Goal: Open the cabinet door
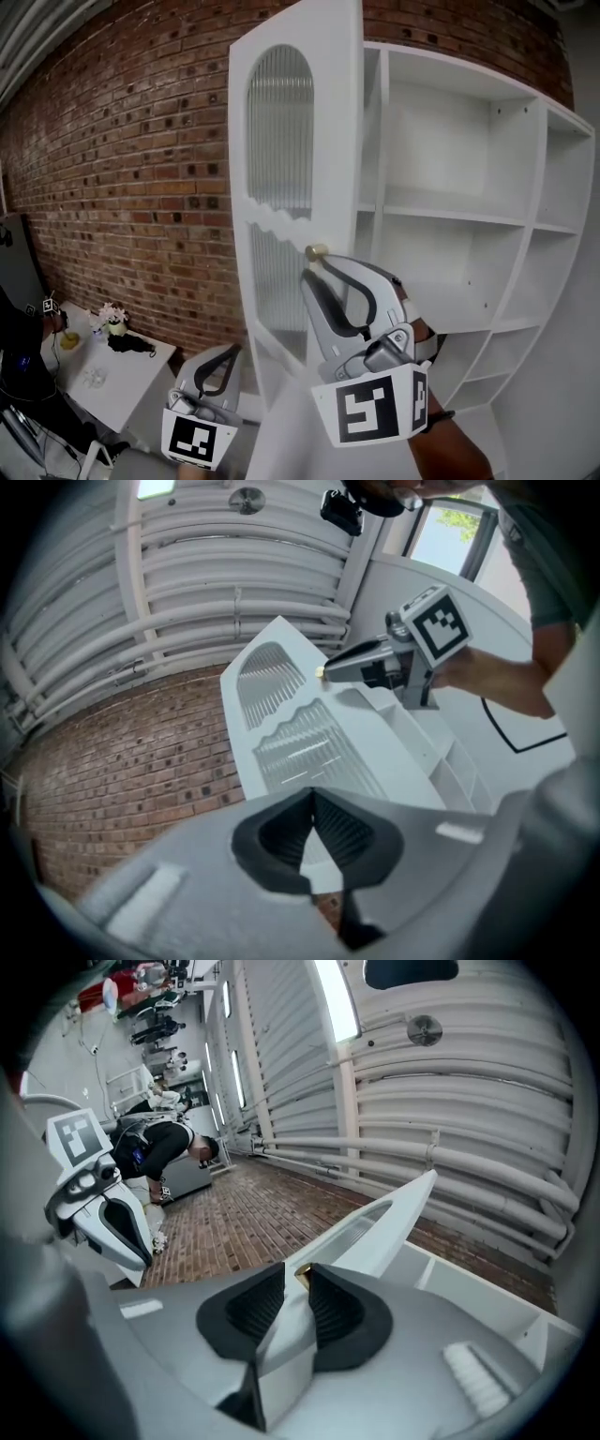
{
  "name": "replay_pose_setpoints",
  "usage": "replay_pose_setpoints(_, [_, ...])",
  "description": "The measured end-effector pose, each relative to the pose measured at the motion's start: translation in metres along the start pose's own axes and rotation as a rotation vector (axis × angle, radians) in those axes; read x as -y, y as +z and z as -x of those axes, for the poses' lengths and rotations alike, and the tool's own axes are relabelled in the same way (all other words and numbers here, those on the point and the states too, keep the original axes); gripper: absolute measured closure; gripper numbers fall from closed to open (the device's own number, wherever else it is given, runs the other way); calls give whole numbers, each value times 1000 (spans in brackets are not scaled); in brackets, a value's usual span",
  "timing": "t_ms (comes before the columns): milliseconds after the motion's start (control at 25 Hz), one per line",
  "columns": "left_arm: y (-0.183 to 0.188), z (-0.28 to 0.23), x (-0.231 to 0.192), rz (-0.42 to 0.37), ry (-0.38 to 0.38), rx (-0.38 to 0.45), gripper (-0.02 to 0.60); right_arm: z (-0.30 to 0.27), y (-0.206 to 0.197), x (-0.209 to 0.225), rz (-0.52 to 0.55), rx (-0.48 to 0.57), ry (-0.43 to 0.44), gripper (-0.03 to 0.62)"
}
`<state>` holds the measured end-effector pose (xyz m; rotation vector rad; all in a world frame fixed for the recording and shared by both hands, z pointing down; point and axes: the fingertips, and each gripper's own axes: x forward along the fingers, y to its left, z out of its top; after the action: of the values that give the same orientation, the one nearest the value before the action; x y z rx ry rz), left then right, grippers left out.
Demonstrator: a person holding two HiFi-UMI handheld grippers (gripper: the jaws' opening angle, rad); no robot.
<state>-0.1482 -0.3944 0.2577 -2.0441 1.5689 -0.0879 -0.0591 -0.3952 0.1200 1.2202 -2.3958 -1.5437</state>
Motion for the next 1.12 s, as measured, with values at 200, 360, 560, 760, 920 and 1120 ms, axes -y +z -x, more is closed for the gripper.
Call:
replay_pose_setpoints(200, [8,19,-9,7,14,3,578,-2,38,-28,-80,89,88,524])
replay_pose_setpoints(360, [4,33,-18,13,25,-6,578,-3,54,-41,-131,145,109,545])
replay_pose_setpoints(560, [0,41,-28,23,41,-4,578,1,89,-66,-265,244,227,560])
replay_pose_setpoints(760, [0,50,-37,30,58,-4,578,6,103,-100,-313,325,324,571])
replay_pose_setpoints(920, [-6,59,-46,27,74,-13,578,9,91,-103,-481,359,287,577])
replay_pose_setpoints(1120, [-17,72,-72,61,157,-31,580,11,76,-101,-673,368,257,583])
